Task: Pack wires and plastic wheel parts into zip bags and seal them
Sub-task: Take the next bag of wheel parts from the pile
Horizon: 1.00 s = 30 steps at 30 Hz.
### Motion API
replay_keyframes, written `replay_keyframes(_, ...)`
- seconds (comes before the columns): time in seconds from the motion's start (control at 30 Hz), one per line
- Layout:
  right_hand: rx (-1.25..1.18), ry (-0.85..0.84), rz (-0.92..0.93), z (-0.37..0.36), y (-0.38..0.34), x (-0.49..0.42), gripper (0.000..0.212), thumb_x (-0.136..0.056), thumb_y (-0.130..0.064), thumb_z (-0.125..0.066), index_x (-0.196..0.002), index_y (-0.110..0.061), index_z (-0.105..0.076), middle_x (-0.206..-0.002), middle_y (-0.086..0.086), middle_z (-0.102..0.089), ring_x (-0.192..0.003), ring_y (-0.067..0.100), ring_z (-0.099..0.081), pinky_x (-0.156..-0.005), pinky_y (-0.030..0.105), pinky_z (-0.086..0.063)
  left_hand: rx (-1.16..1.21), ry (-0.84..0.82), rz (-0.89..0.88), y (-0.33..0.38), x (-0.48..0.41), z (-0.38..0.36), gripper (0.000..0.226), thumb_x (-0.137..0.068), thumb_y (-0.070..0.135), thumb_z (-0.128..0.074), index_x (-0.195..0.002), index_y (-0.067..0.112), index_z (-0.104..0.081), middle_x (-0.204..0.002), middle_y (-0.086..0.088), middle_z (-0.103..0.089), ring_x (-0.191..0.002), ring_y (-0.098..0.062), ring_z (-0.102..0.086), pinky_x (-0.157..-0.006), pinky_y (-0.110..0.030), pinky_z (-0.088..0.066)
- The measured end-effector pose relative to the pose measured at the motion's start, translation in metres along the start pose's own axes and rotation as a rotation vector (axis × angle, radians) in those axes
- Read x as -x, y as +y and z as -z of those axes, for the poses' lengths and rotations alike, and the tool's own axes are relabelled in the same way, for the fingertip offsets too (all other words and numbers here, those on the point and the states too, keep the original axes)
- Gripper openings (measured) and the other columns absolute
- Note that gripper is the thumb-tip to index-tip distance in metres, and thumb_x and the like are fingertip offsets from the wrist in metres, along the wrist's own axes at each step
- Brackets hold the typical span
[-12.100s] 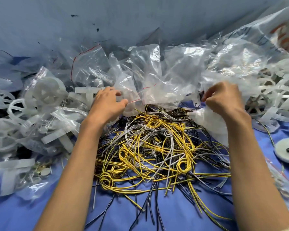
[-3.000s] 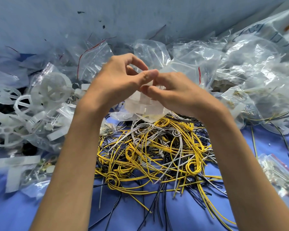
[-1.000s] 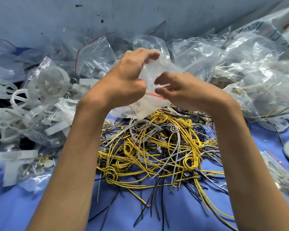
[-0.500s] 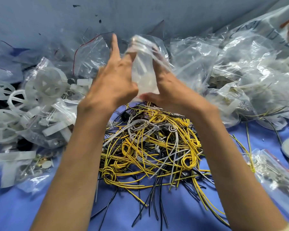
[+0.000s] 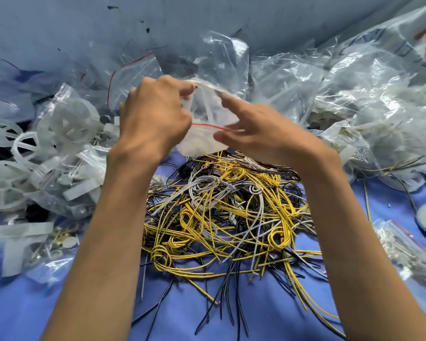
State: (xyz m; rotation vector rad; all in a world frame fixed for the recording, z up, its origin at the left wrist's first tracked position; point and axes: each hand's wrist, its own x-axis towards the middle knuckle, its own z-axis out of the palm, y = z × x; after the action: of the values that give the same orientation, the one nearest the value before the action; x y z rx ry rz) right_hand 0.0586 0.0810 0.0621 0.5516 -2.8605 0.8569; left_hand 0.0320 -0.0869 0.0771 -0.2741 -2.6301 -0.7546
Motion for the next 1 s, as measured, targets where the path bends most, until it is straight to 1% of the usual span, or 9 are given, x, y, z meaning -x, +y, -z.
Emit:
replay_keyframes(0.17,0.044,0.173,0.098,0.003,-0.003,-0.003,0.062,-0.095,-0.024,-0.054,-0.149,-0.019,-0.025,-0.152,0.006,-0.033,-0.136,0.018,-0.035,-0.108,0.019,-0.025,-0.002,0.23,-0.049,0.002,0.001,0.003,0.056,-0.077,0.002,-0.043,-0.123,0.028,-0.062,-0.117,-0.008,-0.066,-0.112,-0.031,-0.058,-0.093,-0.044,-0.048)
replay_keyframes(0.3,0.147,-0.033,0.044,0.001,0.005,-0.003,0.06,-0.095,-0.021,-0.054,-0.148,-0.026,-0.027,-0.16,0.002,-0.001,-0.146,0.012,-0.007,-0.109,0.014,-0.006,-0.097,0.17,-0.093,0.001,0.002,-0.002,0.054,-0.082,0.007,-0.048,-0.134,0.021,-0.045,-0.145,-0.003,-0.038,-0.121,-0.033,-0.048,-0.096,-0.043,-0.042)
replay_keyframes(0.33,0.14,-0.039,0.048,0.002,0.006,-0.001,0.056,-0.094,-0.019,-0.056,-0.146,-0.024,-0.035,-0.16,0.002,-0.004,-0.145,0.011,-0.012,-0.11,0.015,-0.007,-0.11,0.154,-0.092,0.001,0.003,-0.004,0.058,-0.082,0.007,-0.048,-0.138,0.019,-0.039,-0.148,-0.003,-0.032,-0.124,-0.033,-0.045,-0.097,-0.043,-0.04)
replay_keyframes(0.4,0.015,0.049,0.071,0.007,0.006,0.001,0.041,-0.091,-0.013,-0.06,-0.131,-0.019,-0.055,-0.147,0.003,-0.043,-0.131,0.005,-0.042,-0.11,0.018,-0.028,-0.114,0.139,-0.081,0.002,0.003,-0.007,0.066,-0.081,0.006,-0.048,-0.144,0.017,-0.029,-0.149,-0.004,-0.029,-0.126,-0.032,-0.041,-0.098,-0.043,-0.038)
replay_keyframes(0.47,-0.125,0.143,0.078,0.015,0.005,0.005,0.022,-0.087,-0.009,-0.065,-0.108,-0.015,-0.069,-0.1,-0.008,-0.069,-0.092,-0.003,-0.062,-0.083,0.011,-0.047,-0.122,0.144,-0.061,0.002,0.002,-0.006,0.069,-0.081,0.005,-0.046,-0.145,0.017,-0.025,-0.144,-0.007,-0.033,-0.12,-0.035,-0.046,-0.095,-0.045,-0.04)
replay_keyframes(0.53,-0.121,0.18,0.056,0.022,0.011,0.008,0.011,-0.083,-0.01,-0.069,-0.093,-0.015,-0.071,-0.079,-0.013,-0.066,-0.071,0.002,-0.061,-0.066,0.01,-0.047,-0.149,0.157,-0.045,0.0,0.001,-0.002,0.064,-0.081,0.007,-0.047,-0.142,0.02,-0.032,-0.129,-0.013,-0.041,-0.108,-0.038,-0.051,-0.089,-0.045,-0.043)
replay_keyframes(0.73,0.254,-0.282,-0.303,0.018,0.039,0.014,0.03,-0.079,-0.036,-0.073,-0.107,-0.027,-0.067,-0.093,-0.015,-0.065,-0.087,0.009,-0.06,-0.076,0.025,-0.046,-0.07,0.061,-0.074,-0.001,-0.001,0.002,0.051,-0.079,0.018,-0.056,-0.129,0.029,-0.056,-0.114,-0.015,-0.056,-0.1,-0.034,-0.058,-0.097,-0.037,-0.043)
replay_keyframes(0.83,0.278,-0.311,-0.343,0.012,0.045,0.012,0.027,-0.079,-0.035,-0.074,-0.105,-0.027,-0.068,-0.094,-0.011,-0.067,-0.084,0.01,-0.058,-0.068,0.022,-0.043,-0.024,0.031,-0.079,0.004,-0.001,0.001,0.05,-0.079,0.018,-0.057,-0.128,0.028,-0.058,-0.115,-0.012,-0.058,-0.101,-0.03,-0.06,-0.099,-0.034,-0.042)
replay_keyframes(1.0,0.281,-0.222,-0.253,0.012,0.045,0.011,0.006,-0.084,-0.032,-0.068,-0.086,-0.026,-0.066,-0.069,-0.014,-0.056,-0.063,0.004,-0.05,-0.053,0.022,-0.035,0.052,0.027,-0.135,0.016,0.004,-0.004,0.038,-0.081,0.029,-0.057,-0.119,0.034,-0.062,-0.113,-0.005,-0.057,-0.096,-0.027,-0.06,-0.095,-0.037,-0.045)
